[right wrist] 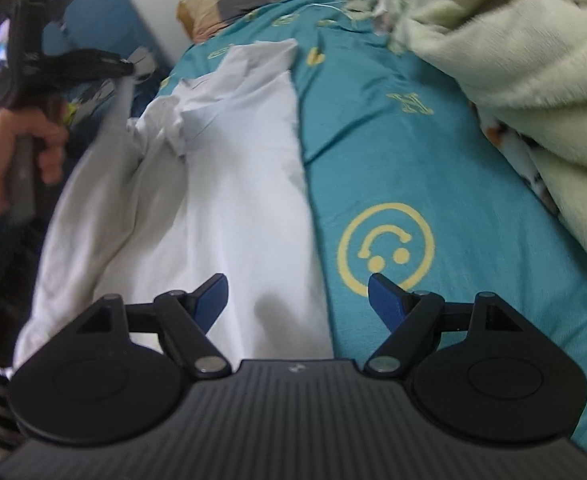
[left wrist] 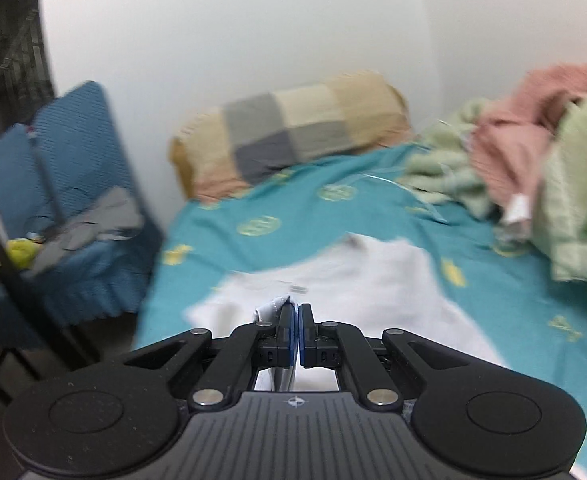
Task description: Fold clothes
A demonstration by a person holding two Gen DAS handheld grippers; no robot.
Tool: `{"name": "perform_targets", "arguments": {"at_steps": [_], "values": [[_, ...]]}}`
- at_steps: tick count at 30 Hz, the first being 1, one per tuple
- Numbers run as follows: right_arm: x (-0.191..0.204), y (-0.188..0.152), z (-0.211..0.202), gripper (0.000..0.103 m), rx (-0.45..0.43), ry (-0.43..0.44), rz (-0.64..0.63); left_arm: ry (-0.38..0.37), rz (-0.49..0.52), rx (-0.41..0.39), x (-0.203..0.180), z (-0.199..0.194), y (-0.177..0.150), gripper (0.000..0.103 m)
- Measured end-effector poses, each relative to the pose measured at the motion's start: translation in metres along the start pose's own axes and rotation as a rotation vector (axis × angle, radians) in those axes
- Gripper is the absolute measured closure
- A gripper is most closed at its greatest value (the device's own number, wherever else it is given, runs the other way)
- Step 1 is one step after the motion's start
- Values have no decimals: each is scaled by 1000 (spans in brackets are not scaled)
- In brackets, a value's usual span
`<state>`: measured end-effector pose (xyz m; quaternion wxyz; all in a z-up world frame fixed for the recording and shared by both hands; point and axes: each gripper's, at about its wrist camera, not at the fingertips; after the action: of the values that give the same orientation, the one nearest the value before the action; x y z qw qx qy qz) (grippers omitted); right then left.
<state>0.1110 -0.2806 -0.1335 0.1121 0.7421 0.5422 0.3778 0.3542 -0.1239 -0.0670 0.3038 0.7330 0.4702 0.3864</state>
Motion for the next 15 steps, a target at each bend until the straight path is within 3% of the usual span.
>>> {"name": "perform_targets", "arguments": {"at_steps": [4,8,10,12,15], "values": [[-6,1,4,24,5,14,32,-41,-41,39,-19,7,-19,94],[-11,3,9,24,9,25,50,-72,-103,81,-21,9,-41,70],[-13,4,10,24,2,37,63,-87,-134,102,-22,10,-52,66],[-13,4,8,24,-11,47,60,-89,-172,115,-11,-16,-58,56],[-7,5,3,24,-41,83,28,-81,-238,114,11,-75,-68,52]]}}
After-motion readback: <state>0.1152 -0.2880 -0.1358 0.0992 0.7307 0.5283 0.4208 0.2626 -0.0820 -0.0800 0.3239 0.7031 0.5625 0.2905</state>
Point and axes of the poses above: each gripper's, at about its wrist camera, not at the fingertips, and z roughly the way its jaws point, x to its left, y to its top, and after that the axes turned 5 degrees about y, right-handed
